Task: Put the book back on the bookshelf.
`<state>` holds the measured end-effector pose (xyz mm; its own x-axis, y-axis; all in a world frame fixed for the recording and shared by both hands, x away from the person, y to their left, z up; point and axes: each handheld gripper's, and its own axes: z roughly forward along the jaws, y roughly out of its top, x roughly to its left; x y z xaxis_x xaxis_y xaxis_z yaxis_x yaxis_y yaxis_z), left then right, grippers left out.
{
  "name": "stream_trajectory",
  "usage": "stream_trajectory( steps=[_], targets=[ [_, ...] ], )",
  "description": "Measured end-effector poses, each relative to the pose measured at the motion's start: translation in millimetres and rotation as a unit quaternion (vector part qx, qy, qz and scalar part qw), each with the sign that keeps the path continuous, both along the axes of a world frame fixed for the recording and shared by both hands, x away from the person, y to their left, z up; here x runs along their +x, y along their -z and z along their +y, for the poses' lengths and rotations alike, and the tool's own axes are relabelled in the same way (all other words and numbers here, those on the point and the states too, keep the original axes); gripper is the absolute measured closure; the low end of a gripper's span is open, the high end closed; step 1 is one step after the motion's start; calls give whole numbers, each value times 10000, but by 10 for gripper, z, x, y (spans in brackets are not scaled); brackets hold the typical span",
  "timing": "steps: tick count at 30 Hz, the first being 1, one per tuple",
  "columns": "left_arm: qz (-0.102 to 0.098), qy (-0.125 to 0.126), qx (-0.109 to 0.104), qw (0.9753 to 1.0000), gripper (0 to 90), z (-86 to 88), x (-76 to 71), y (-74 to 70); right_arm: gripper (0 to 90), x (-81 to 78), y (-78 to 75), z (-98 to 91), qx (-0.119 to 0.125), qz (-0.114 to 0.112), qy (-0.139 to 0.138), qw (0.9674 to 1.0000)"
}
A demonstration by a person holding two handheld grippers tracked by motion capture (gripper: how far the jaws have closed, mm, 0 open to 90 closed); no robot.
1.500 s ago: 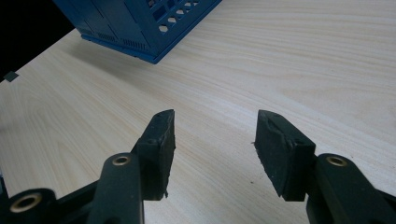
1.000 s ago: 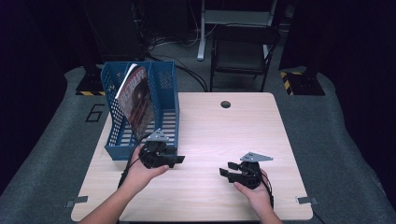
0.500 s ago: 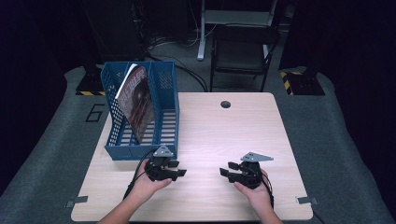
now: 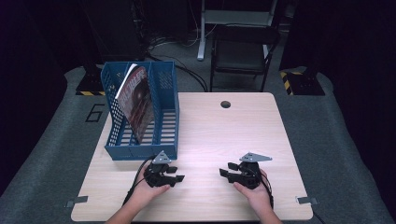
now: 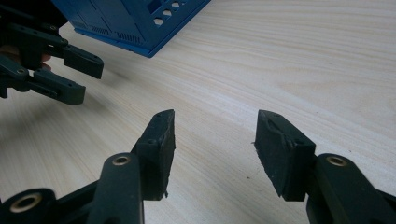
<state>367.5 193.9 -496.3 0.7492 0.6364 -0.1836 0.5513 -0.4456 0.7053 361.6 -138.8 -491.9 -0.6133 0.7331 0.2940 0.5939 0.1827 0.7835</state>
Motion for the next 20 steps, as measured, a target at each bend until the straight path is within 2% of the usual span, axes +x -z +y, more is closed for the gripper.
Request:
stream_trajectory(
  steps=[1, 2, 3, 8, 10, 20],
  targets=[
    [-4, 46, 52, 10000, 491, -5, 5, 17, 475, 1, 2, 1, -11, 4, -1, 10000],
    [81, 66, 51, 9999, 492, -18, 2, 31, 475, 3, 5, 5, -14, 0, 1, 10000],
    [32, 106, 126, 9999, 491, -24, 10, 44, 475, 5, 8, 6, -40, -10, 1, 10000],
    [37, 87, 136, 9999, 490, -67, -2, 91, 474, -1, 13, 14, -31, 29, 11, 10000],
    [-1, 136, 220, 9997, 489, -76, -9, 95, 474, 3, 19, 20, -30, 51, -7, 10000],
    [31, 236, 397, 9989, 484, -133, -40, 129, 474, 10, 22, 23, -52, 51, -17, 10000]
  ],
)
